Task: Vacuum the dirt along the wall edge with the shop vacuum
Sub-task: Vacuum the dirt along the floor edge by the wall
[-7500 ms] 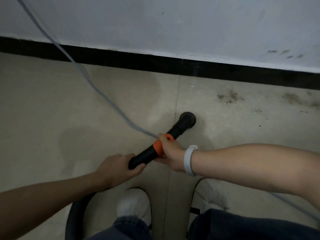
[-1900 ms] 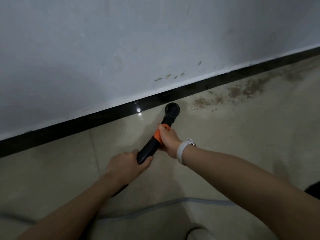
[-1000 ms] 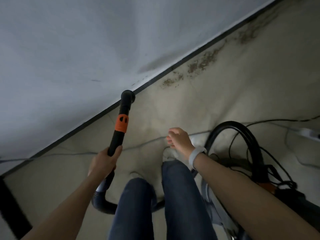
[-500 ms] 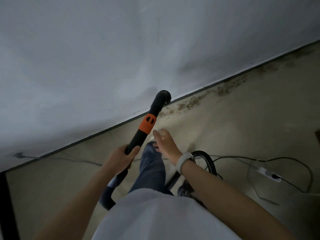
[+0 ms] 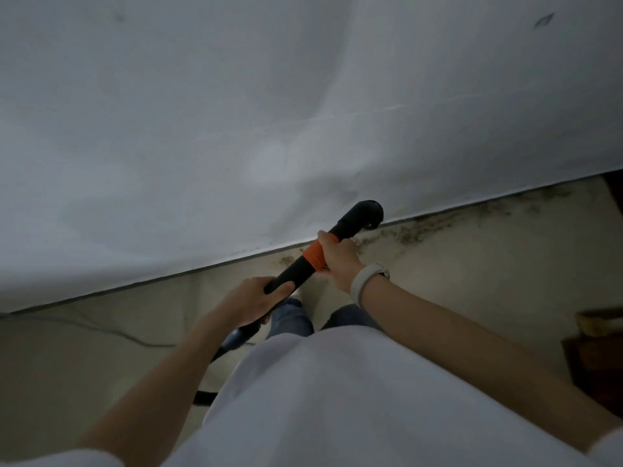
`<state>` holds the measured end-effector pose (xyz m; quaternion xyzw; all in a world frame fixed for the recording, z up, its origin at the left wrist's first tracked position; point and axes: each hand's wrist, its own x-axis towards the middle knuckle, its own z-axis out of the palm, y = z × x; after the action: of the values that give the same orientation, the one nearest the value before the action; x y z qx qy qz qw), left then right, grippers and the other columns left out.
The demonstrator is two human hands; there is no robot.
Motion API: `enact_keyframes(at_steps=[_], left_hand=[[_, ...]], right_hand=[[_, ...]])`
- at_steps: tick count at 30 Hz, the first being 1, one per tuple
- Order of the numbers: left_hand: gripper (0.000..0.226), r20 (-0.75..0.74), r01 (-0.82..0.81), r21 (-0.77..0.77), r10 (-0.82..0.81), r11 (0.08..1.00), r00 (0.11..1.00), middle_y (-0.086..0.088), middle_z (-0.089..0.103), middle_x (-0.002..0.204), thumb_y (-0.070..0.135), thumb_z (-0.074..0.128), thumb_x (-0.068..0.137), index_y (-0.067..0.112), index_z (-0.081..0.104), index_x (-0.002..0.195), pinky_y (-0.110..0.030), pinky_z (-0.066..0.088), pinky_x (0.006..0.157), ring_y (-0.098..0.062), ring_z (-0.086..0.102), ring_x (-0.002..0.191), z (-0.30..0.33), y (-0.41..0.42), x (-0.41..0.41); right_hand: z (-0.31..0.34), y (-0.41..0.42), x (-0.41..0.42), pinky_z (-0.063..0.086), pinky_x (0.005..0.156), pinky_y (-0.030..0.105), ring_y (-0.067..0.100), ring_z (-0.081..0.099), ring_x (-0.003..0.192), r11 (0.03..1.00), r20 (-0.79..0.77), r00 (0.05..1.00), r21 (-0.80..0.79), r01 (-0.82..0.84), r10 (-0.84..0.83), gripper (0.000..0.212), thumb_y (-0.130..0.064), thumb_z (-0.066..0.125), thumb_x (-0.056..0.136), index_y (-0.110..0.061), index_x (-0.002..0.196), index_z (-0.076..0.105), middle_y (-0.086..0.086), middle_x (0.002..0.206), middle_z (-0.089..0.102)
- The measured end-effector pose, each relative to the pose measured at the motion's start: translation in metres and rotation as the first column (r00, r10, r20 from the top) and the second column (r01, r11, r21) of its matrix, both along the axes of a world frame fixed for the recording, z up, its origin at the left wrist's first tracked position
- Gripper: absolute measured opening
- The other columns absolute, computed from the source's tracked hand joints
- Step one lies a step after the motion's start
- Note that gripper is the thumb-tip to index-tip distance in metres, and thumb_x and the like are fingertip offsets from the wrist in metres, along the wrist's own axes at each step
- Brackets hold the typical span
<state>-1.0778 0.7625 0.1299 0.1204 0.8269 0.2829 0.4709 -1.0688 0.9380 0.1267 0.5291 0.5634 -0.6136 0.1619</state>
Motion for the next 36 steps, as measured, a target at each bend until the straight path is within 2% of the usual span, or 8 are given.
enact_keyframes(at_steps=[3, 8, 14, 19, 25, 30, 33, 36], left_hand=[[0.035, -0.079, -0.039, -0.050, 0.035, 0.998, 0.996, 0.005, 0.058, 0.056, 0.050, 0.045, 0.091, 0.019, 0.061, 0.087, -0.030, 0.049, 0.063, -0.015, 0.058, 0.054, 0.002, 0.017, 0.003], [0.045, -0.146, -0.083, -0.192, 0.055, 0.978, 0.988, 0.003, 0.059, 0.062, 0.061, 0.044, 0.087, 0.020, 0.062, 0.087, -0.028, 0.048, 0.063, -0.015, 0.055, 0.055, -0.003, 0.040, 0.016], [0.036, -0.188, -0.342, -0.288, 0.298, 0.894, 0.936, 0.005, 0.057, 0.062, 0.064, 0.045, 0.084, 0.031, 0.054, 0.075, -0.025, 0.037, 0.053, -0.014, 0.055, 0.061, -0.010, 0.105, 0.086], [0.039, -0.159, -0.614, -0.259, 0.594, 0.746, 0.789, 0.006, 0.057, 0.061, 0.066, 0.045, 0.082, 0.029, 0.058, 0.075, -0.027, 0.041, 0.057, -0.015, 0.056, 0.060, -0.022, 0.172, 0.164], [0.047, -0.038, -0.878, -0.151, 0.885, 0.455, 0.465, 0.004, 0.054, 0.051, 0.056, 0.049, 0.087, 0.015, 0.055, 0.066, -0.027, 0.039, 0.053, -0.015, 0.050, 0.047, -0.053, 0.209, 0.231], [0.048, 0.185, -0.985, -0.024, 0.969, 0.173, 0.166, -0.008, 0.059, 0.049, 0.053, 0.051, 0.088, 0.009, 0.060, 0.070, -0.031, 0.045, 0.052, -0.023, 0.054, 0.043, -0.103, 0.223, 0.249], [0.047, 0.187, -0.990, -0.001, 0.972, 0.144, 0.141, -0.007, 0.061, 0.050, 0.056, 0.050, 0.086, 0.012, 0.060, 0.073, -0.038, 0.050, 0.055, -0.021, 0.057, 0.044, -0.144, 0.227, 0.251], [0.039, -0.023, -0.969, -0.073, 0.971, 0.236, 0.238, 0.001, 0.064, 0.060, 0.060, 0.049, 0.083, 0.023, 0.058, 0.083, -0.032, 0.050, 0.057, -0.016, 0.062, 0.053, -0.200, 0.225, 0.254]], right_hand=[[-0.003, 0.014, -0.003, 0.050, 0.094, 0.044, 0.028, 0.056, 0.107, 1.000, 0.006, 1.000, -0.015, -0.022, 0.022, 0.059, -0.034, 0.056, 0.090, -0.003, 0.134, 0.033, 0.008, 0.107, 0.052], [-0.007, 0.045, 0.004, 0.054, 0.073, 0.033, 0.025, 0.052, 0.102, 0.979, -0.001, 0.999, -0.199, -0.045, 0.046, 0.047, -0.023, 0.053, 0.095, 0.000, 0.131, 0.035, 0.013, 0.111, 0.048], [-0.023, 0.102, 0.020, 0.052, 0.088, 0.042, 0.032, 0.053, 0.113, 0.896, 0.003, 0.949, -0.328, -0.298, 0.316, 0.038, -0.026, 0.055, 0.094, -0.004, 0.122, 0.042, 0.017, 0.123, 0.050], [-0.035, 0.144, 0.052, 0.047, 0.098, 0.046, 0.030, 0.054, 0.110, 0.819, 0.024, 0.887, -0.396, -0.416, 0.462, 0.040, -0.027, 0.058, 0.092, -0.008, 0.124, 0.044, 0.013, 0.116, 0.053], [-0.057, 0.137, 0.088, 0.051, 0.079, 0.039, 0.022, 0.057, 0.091, 0.720, 0.003, 0.795, -0.425, -0.549, 0.607, 0.028, -0.021, 0.061, 0.090, -0.009, 0.112, 0.049, 0.009, 0.097, 0.055], [-0.101, 0.123, 0.119, 0.055, 0.067, 0.038, 0.026, 0.060, 0.079, 0.697, -0.024, 0.782, -0.436, -0.569, 0.623, 0.029, -0.015, 0.063, 0.089, -0.011, 0.112, 0.046, 0.009, 0.089, 0.054], [-0.143, 0.114, 0.124, 0.056, 0.069, 0.039, 0.024, 0.060, 0.067, 0.684, -0.058, 0.749, -0.364, -0.632, 0.660, 0.012, -0.012, 0.057, 0.092, -0.011, 0.097, 0.045, 0.008, 0.079, 0.051], [-0.201, 0.100, 0.121, 0.055, 0.068, 0.039, 0.023, 0.061, 0.067, 0.666, -0.033, 0.711, -0.322, -0.673, 0.703, 0.023, -0.016, 0.054, 0.094, -0.012, 0.113, 0.041, 0.007, 0.084, 0.051]])
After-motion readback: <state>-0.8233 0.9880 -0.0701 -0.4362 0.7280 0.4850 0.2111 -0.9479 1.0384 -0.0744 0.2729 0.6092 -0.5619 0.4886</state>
